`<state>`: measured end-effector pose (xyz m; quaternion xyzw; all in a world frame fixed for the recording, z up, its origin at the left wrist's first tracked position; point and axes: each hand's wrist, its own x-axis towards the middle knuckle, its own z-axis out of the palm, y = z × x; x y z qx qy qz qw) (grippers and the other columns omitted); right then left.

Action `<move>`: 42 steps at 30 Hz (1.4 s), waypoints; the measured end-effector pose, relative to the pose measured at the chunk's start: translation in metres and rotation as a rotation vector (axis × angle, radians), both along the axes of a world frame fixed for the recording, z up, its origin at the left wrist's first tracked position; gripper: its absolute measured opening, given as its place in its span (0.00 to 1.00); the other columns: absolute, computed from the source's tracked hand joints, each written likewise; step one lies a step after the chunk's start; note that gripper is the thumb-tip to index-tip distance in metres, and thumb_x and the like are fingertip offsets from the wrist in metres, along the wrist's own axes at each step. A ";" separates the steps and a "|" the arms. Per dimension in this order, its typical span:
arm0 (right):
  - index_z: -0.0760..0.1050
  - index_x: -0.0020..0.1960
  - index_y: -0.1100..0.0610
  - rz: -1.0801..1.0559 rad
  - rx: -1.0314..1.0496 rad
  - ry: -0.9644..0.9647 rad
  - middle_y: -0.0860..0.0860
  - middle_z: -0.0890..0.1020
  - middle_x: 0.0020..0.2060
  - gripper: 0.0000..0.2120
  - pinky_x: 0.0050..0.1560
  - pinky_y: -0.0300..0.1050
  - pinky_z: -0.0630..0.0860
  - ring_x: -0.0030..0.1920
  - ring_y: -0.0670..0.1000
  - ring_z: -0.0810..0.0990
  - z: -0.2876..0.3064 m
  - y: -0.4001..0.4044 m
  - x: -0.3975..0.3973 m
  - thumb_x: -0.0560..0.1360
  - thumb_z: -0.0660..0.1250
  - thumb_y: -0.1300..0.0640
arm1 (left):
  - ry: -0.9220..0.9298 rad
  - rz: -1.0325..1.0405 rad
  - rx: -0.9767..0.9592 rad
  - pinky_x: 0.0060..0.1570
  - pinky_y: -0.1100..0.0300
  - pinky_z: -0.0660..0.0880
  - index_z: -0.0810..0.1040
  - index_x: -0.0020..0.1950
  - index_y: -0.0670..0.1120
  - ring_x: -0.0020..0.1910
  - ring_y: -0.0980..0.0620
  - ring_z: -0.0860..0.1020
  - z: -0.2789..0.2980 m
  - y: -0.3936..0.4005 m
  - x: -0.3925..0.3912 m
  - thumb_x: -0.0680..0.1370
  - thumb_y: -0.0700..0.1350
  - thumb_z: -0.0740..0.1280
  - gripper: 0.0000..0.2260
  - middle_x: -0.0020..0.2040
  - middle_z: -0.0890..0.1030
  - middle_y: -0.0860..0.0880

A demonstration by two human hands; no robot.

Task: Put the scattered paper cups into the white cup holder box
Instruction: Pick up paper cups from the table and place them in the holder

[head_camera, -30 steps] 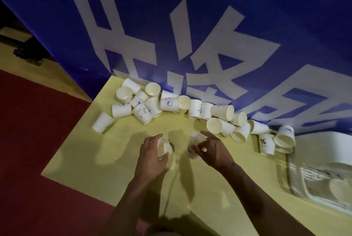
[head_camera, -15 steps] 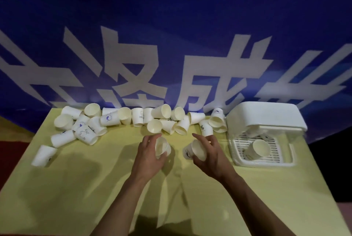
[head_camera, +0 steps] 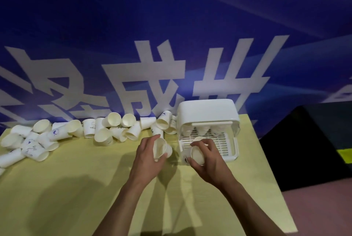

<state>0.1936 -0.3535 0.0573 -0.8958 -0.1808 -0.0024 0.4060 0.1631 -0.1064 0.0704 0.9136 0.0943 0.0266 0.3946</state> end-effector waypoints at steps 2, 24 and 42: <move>0.74 0.64 0.45 -0.020 0.001 0.011 0.44 0.69 0.60 0.19 0.56 0.42 0.78 0.54 0.46 0.76 0.000 -0.024 0.001 0.76 0.71 0.41 | -0.013 -0.012 -0.004 0.60 0.58 0.72 0.68 0.73 0.59 0.64 0.56 0.71 0.002 -0.022 0.006 0.75 0.51 0.75 0.29 0.65 0.68 0.60; 0.73 0.66 0.40 -0.169 0.059 0.094 0.42 0.66 0.66 0.18 0.57 0.40 0.80 0.61 0.43 0.74 -0.021 -0.134 0.032 0.77 0.72 0.46 | 0.037 -0.191 0.191 0.57 0.56 0.77 0.69 0.70 0.59 0.65 0.54 0.71 -0.027 -0.142 0.081 0.74 0.52 0.75 0.27 0.66 0.66 0.59; 0.72 0.69 0.42 -0.085 0.067 0.163 0.45 0.66 0.68 0.20 0.57 0.52 0.80 0.64 0.49 0.76 -0.046 -0.131 0.048 0.79 0.69 0.44 | 0.128 -0.098 0.268 0.63 0.56 0.75 0.67 0.76 0.54 0.69 0.53 0.72 -0.071 -0.155 0.077 0.75 0.53 0.75 0.32 0.73 0.69 0.57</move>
